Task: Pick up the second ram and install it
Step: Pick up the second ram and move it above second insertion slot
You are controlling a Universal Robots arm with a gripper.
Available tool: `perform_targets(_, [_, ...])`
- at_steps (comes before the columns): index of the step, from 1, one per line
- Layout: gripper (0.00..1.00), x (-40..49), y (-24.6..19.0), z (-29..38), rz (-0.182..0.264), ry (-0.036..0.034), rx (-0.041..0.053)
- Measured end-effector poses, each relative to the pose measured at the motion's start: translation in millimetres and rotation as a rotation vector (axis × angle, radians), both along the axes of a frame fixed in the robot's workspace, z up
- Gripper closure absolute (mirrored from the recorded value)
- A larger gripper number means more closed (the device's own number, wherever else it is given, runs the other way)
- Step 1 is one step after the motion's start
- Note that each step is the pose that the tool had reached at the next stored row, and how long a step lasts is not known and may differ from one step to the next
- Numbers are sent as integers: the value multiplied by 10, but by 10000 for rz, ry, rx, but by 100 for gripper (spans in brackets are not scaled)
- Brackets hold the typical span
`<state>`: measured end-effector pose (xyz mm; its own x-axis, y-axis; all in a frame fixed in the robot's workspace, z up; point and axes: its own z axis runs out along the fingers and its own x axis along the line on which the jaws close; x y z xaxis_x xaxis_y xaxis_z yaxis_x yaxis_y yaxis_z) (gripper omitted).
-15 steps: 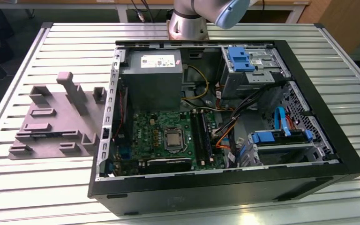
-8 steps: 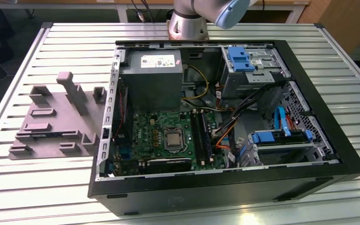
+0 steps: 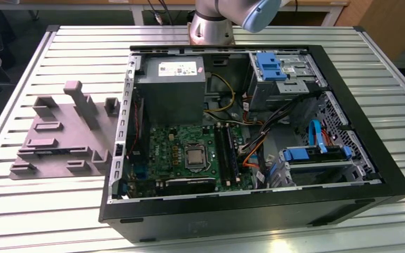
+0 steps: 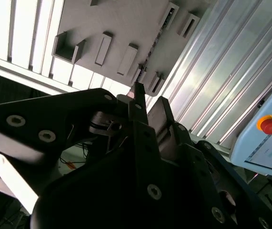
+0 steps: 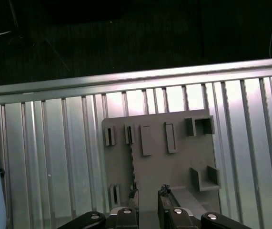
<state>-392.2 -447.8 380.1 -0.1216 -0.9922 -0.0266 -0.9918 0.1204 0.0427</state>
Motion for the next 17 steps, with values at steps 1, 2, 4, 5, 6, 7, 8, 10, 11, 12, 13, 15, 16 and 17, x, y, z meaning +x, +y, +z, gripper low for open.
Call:
perform_targets(1, [70, 0, 0, 0, 0, 0, 0])
perform_targets(2, [70, 0, 0, 0, 0, 0, 0])
perform_targets(4, [70, 0, 0, -1, 0, -1, 0])
perform_targets(5, [70, 0, 0, -1, 0, -1, 0])
perform_targets(6, [70, 0, 0, -1, 0, -1, 0])
perform_targets(7, [70, 0, 0, -1, 0, 0, 0])
perform_targets(8, [70, 0, 0, -1, 0, -1, 0])
perform_targets(10, [70, 0, 0, -1, 0, 0, 0])
perform_targets(11, [70, 0, 0, -1, 0, 0, 0])
perform_targets(12, [70, 0, 0, -1, 0, -1, 0])
perform_targets(13, [70, 0, 0, -2, 1, -1, 0])
perform_targets(15, [69, 0, 0, -2, 0, -1, 0])
perform_targets(16, [64, 0, 0, -2, 0, 0, 0])
perform_targets(17, [64, 0, 0, -2, 0, -1, 0])
